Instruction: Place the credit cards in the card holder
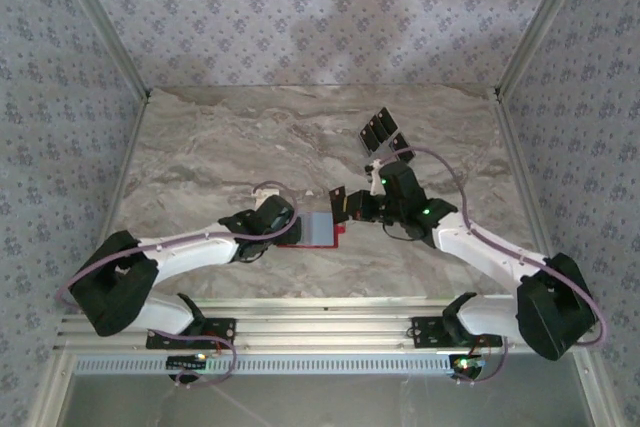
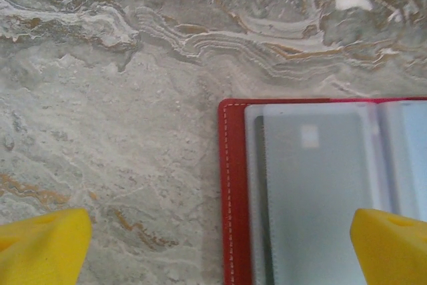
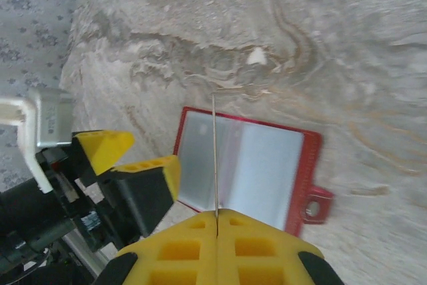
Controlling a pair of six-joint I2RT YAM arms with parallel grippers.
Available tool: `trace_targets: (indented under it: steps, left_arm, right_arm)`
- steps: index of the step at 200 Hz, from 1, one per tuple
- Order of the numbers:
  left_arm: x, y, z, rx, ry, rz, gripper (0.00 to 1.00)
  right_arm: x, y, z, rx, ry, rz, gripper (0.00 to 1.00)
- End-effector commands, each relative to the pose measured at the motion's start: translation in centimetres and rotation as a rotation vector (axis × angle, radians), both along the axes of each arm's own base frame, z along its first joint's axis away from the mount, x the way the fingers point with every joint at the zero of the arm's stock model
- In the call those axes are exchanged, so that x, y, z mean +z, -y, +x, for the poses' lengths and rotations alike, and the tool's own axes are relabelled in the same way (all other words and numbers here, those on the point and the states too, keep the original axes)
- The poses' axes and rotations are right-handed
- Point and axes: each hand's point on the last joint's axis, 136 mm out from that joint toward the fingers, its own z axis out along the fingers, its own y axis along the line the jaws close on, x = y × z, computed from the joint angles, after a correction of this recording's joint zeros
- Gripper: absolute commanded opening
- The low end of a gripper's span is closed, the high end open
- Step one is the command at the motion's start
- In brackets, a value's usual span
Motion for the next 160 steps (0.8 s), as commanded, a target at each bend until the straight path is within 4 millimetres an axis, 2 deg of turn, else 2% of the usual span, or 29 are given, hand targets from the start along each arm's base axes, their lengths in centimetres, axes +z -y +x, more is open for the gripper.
trace_targets:
  steps: [1,29,87,160]
  left_arm:
    - [-0.3,-0.7,0.3,-0.015,0.004,0.053,1.0]
    - [-1.3,-1.2,0.2,-0.012,-0.005,0.06,1.0]
    - [-3.8,-3.2,-1.2,0.045,-0.077,0.125,1.0]
    - [-3.9,-4.5,-2.2,0.126,-0.072,0.091,1.0]
  right_arm:
    - [-0.8,-1.6,0.4,-0.028,0.021,0.031,0.0]
    - [-2.5,-3.1,0.0,-0.022,0.018,0.052,0.0]
    - [-5.0,-3.5,-0.3,-0.067,0.01,0.086,0.0]
    - [-6.2,-4.6,-0.2,-0.082,-0.021,0.124,0.0]
